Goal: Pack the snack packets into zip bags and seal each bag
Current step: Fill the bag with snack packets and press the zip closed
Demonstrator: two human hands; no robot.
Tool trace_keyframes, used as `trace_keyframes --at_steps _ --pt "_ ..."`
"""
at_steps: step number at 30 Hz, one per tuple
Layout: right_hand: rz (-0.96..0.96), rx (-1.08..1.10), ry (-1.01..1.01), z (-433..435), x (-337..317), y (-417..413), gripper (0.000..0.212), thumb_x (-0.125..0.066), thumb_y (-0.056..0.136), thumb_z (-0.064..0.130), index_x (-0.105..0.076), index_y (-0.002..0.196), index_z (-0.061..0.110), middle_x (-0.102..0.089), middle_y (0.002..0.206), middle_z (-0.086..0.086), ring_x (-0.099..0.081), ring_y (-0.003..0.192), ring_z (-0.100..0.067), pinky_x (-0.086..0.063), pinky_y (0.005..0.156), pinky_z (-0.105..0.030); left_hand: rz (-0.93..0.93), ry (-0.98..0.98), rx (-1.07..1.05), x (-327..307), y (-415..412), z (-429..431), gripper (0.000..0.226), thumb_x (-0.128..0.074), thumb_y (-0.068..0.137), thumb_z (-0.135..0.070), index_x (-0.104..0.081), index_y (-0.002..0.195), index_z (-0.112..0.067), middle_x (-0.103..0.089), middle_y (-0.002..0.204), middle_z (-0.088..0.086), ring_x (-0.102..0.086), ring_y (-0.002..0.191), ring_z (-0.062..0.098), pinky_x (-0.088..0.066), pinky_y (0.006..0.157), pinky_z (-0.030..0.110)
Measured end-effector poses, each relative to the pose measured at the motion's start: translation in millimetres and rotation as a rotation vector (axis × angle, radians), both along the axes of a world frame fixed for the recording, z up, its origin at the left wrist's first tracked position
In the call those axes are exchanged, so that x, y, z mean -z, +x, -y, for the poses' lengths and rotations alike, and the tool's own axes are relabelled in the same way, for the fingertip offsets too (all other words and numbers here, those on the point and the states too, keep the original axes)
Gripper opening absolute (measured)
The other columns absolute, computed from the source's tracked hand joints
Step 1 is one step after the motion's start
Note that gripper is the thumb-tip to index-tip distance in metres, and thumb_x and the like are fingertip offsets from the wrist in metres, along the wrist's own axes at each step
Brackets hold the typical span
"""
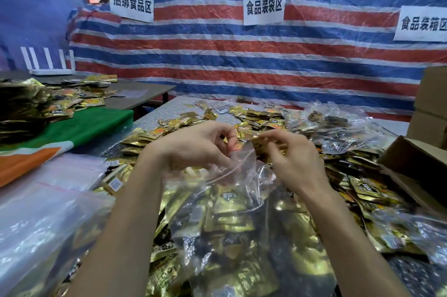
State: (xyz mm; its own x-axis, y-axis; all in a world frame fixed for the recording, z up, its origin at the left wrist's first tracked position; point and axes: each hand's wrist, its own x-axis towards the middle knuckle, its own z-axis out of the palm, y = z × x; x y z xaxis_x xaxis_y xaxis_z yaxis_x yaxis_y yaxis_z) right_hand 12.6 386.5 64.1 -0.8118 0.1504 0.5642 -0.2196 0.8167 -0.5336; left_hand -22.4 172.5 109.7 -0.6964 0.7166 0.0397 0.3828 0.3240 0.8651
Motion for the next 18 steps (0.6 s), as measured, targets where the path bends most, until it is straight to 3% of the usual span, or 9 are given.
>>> trace_keyframes --at_steps 1,3,5,8,10,12,13,15,18 --pt "-0.057 -0.015 -0.07 -5 -2 0 0.023 -0.056 0.101 0.027 -0.07 0.117 0.035 -0.071 0.101 0.012 -0.067 0.091 -0.015 -0.058 0.077 -0.046 -0.013 0.034 -0.018 3 -2 -2 0.038 -0.071 0.081 0.013 -0.041 0.081 -0.01 -0.073 0.086 0.017 -0.072 0.078 0.032 -0.053 0.061 0.035" --pt "-0.174 -0.039 -0.211 -14 -8 2 0.021 -0.055 0.102 0.021 -0.069 0.117 0.026 -0.067 0.097 0.016 -0.065 0.086 -0.01 -0.058 0.073 -0.034 -0.07 0.078 -0.058 6 -6 -6 0.039 -0.069 0.08 0.016 -0.042 0.075 -0.011 -0.071 0.078 0.009 -0.07 0.073 0.02 -0.049 0.058 0.028" --pt "-0.326 -0.013 -0.303 -23 -16 6 0.019 -0.054 0.102 0.021 -0.068 0.115 0.023 -0.064 0.095 0.02 -0.062 0.085 0.0 -0.054 0.074 -0.025 -0.156 0.075 -0.079 7 -9 -7 0.026 -0.068 0.081 0.014 -0.055 0.074 -0.007 -0.07 0.072 -0.002 -0.065 0.066 0.005 -0.047 0.056 0.017" --pt "-0.546 0.029 -0.401 -33 -34 19 0.015 -0.052 0.104 0.023 -0.065 0.107 0.031 -0.064 0.084 0.028 -0.061 0.081 0.011 -0.054 0.07 -0.014 -0.213 0.013 -0.064 6 -10 -7 0.017 -0.071 0.087 -0.003 -0.076 0.096 -0.016 -0.076 0.093 -0.008 -0.07 0.087 0.004 -0.056 0.08 0.026" --pt "-0.615 0.0 -0.508 -36 -48 30 0.024 -0.051 0.104 0.024 -0.064 0.096 0.043 -0.065 0.084 0.03 -0.065 0.087 0.005 -0.06 0.076 -0.023 -0.187 -0.044 -0.039 5 -6 -10 0.027 -0.076 0.084 -0.015 -0.076 0.109 -0.022 -0.075 0.106 -0.011 -0.069 0.095 0.003 -0.055 0.093 0.036" --pt "-0.625 -0.056 -0.609 -34 -58 39 0.03 -0.051 0.103 0.028 -0.064 0.086 0.05 -0.067 0.089 0.022 -0.068 0.097 -0.01 -0.063 0.079 -0.046 -0.161 -0.085 -0.029 4 -2 -13 0.039 -0.081 0.077 -0.02 -0.074 0.116 -0.022 -0.073 0.111 -0.011 -0.069 0.095 0.004 -0.055 0.093 0.04" --pt "-0.621 -0.099 -0.658 -32 -62 42 0.029 -0.051 0.102 0.03 -0.064 0.084 0.049 -0.068 0.091 0.018 -0.068 0.1 -0.016 -0.063 0.077 -0.048 -0.141 -0.084 -0.021 3 0 -16 0.042 -0.082 0.076 -0.019 -0.073 0.117 -0.021 -0.073 0.113 -0.008 -0.07 0.093 0.008 -0.057 0.091 0.041" --pt "-0.592 -0.228 -0.761 -24 -68 48 0.025 -0.052 0.1 0.032 -0.066 0.083 0.044 -0.071 0.091 0.013 -0.07 0.098 -0.019 -0.063 0.07 -0.044 -0.131 -0.08 -0.015 2 3 -21 0.044 -0.084 0.075 -0.018 -0.073 0.117 -0.019 -0.071 0.115 -0.008 -0.072 0.086 0.009 -0.059 0.085 0.038" --pt "-0.5 -0.403 -0.897 -8 -69 47 0.031 -0.05 0.103 0.026 -0.069 0.082 0.04 -0.072 0.091 0.008 -0.071 0.095 -0.018 -0.061 0.07 -0.04 -0.214 -0.102 -0.022 0 10 -28 0.043 -0.088 0.071 -0.029 -0.074 0.112 -0.026 -0.073 0.096 -0.021 -0.067 0.075 -0.005 -0.052 0.071 0.016"
